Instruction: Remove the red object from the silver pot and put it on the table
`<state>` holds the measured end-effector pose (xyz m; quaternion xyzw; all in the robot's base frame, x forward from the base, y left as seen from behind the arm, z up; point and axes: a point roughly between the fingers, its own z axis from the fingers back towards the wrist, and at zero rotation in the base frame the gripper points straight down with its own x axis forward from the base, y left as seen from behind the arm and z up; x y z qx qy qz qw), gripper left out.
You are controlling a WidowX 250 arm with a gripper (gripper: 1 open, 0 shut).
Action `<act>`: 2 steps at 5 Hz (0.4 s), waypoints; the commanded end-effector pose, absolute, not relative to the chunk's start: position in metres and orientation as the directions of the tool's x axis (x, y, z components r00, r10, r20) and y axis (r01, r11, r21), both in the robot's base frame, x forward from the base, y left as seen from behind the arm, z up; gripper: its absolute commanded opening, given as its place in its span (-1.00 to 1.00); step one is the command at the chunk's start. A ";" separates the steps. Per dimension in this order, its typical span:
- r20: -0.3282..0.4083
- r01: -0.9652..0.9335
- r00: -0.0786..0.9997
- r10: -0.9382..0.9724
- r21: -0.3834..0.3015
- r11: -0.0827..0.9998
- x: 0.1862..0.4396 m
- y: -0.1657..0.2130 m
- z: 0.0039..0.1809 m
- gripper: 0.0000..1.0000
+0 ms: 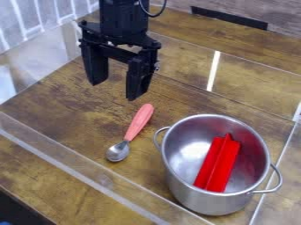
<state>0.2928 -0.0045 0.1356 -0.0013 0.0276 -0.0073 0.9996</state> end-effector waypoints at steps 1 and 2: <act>-0.087 0.031 0.996 -0.031 -0.009 0.999 0.288 -0.012 0.129 1.00; -0.117 0.047 0.992 -0.048 -0.015 0.999 0.284 -0.021 0.124 1.00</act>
